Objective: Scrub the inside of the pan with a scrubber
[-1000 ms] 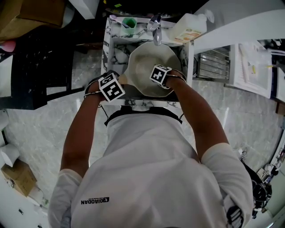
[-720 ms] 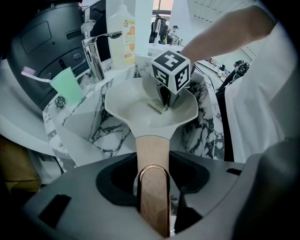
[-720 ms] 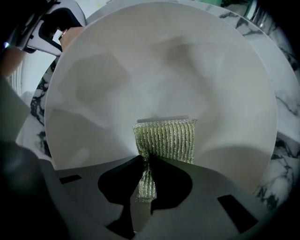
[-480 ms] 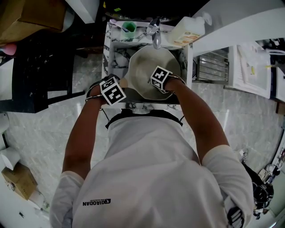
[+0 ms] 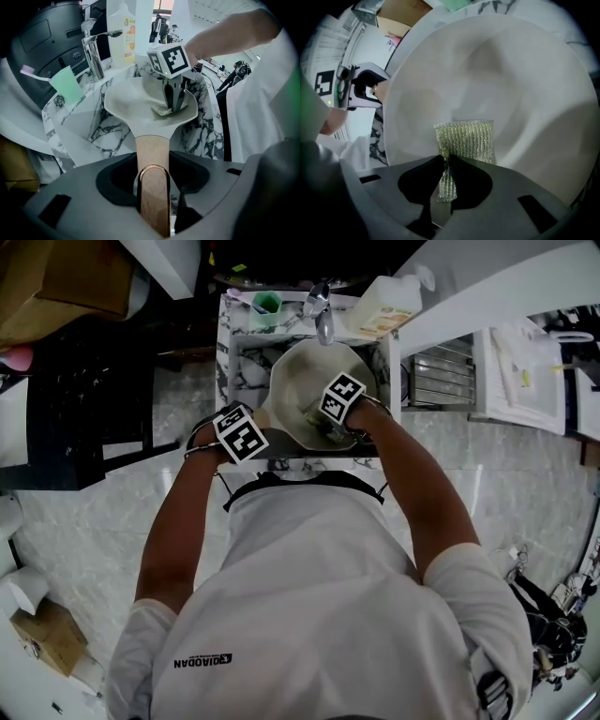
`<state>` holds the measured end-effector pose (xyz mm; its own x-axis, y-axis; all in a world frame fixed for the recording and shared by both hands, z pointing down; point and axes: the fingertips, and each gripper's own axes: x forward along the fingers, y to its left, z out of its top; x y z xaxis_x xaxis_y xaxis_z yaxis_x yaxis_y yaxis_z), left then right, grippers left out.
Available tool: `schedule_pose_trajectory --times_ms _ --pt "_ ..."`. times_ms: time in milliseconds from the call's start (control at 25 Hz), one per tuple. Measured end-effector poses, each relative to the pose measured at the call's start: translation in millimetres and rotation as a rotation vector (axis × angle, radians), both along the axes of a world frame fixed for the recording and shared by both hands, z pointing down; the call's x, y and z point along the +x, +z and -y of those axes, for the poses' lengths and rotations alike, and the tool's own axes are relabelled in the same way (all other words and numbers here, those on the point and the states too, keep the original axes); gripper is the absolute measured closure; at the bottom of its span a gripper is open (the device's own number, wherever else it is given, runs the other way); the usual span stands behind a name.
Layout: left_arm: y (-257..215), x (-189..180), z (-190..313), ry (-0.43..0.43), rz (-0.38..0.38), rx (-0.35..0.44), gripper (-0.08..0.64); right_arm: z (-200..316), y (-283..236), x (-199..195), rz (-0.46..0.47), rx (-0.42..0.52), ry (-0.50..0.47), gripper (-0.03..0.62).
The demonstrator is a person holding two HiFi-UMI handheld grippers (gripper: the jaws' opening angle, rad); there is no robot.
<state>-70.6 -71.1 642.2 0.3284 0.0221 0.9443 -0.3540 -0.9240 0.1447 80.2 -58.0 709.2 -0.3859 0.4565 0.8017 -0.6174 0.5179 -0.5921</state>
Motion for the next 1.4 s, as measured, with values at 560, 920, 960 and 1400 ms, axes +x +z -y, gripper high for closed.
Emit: schedule_pose_trajectory --times_ms 560,920,960,1400 --pt "-11 -3 -3 0.100 -0.004 -0.017 0.348 35 -113 -33 0.352 0.278 0.713 0.518" --pt "-52 -15 -5 0.141 -0.056 0.119 0.350 23 -179 -31 0.453 0.564 0.864 0.518" --pt "-61 -14 -6 0.121 -0.077 0.130 0.350 20 -185 -29 0.453 0.591 0.866 0.518" --pt "-144 32 -35 -0.146 -0.341 0.251 0.356 -15 -247 9 0.528 0.788 0.844 0.518"
